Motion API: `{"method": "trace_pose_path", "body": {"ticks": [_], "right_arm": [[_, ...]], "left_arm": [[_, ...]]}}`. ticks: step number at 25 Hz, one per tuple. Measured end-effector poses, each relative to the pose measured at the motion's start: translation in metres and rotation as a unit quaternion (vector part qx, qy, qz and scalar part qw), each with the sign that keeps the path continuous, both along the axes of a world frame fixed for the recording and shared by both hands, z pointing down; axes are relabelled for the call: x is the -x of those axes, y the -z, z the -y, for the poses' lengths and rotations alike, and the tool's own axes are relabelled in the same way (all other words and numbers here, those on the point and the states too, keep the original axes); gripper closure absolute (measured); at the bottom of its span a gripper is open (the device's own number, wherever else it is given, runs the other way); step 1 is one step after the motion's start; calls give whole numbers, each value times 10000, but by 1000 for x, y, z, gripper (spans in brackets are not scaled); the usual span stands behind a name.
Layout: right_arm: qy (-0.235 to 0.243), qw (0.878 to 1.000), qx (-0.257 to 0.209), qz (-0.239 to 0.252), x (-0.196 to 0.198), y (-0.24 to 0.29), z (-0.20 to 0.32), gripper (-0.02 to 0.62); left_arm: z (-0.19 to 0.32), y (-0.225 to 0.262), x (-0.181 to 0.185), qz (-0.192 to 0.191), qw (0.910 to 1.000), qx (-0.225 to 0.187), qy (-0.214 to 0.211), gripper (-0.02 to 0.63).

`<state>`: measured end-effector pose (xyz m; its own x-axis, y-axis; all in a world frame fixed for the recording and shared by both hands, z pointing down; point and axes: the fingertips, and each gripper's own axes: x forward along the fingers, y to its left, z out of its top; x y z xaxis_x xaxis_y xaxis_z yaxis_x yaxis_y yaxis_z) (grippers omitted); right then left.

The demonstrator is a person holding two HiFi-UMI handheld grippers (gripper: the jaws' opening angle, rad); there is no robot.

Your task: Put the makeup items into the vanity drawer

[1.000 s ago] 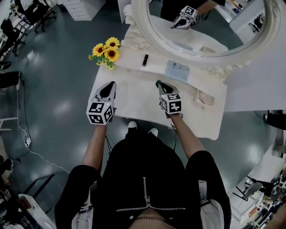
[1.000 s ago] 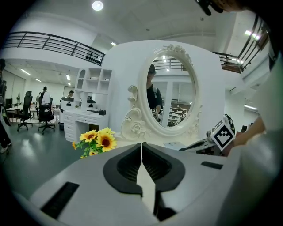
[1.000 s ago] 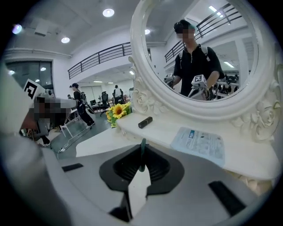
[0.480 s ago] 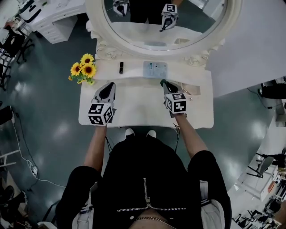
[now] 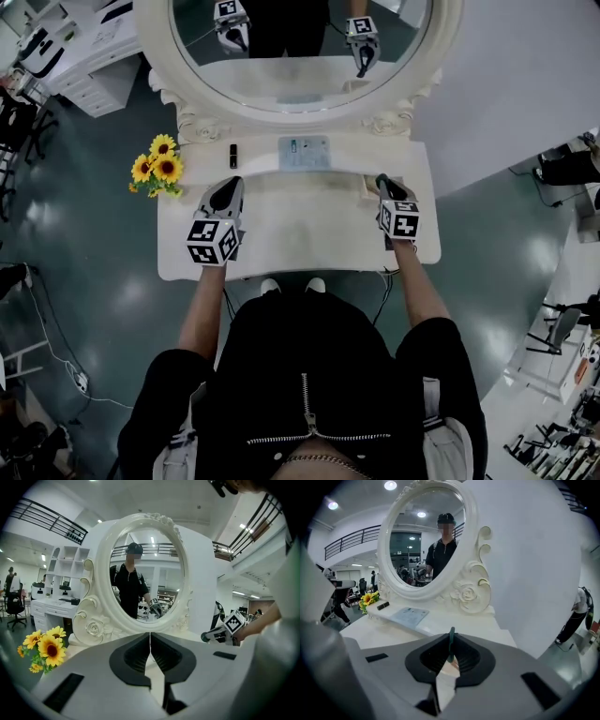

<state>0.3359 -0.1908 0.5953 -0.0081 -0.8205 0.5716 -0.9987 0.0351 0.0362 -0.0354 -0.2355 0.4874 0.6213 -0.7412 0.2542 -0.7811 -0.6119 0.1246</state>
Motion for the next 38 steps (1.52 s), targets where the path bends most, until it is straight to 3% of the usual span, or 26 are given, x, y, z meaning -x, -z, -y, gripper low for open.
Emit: {"method": "trace_pose_path", "body": {"ticks": [6,13,16,21,26,33,38], "right_arm": [[-365,9981,436,-215,-37,-27,-7,560],[-467,9958,737,-257,-46,-52,-8,541],[-548,9954,774,-137,-48,-58,-11,489],[-628,9954,718,-49,-47,-57,-14,483],[-468,9979,433,79,-28,-41,-14,520],[-4,9986,-432,308,26,7,-1,588],[665,9933,-944,-27,77,53,6,589]], "left_arm": [[-3,-3,3,29,9999,35,130,584],[-11,-2,19,77,9994,69,332,584],[-16,-4,26,81,9991,124,403,584],[-22,-7,32,80,9988,165,446,584],[-25,-6,35,56,9989,159,432,584],[-26,0,37,29,9992,60,387,584],[-24,10,37,10,9993,-85,373,584]]}}
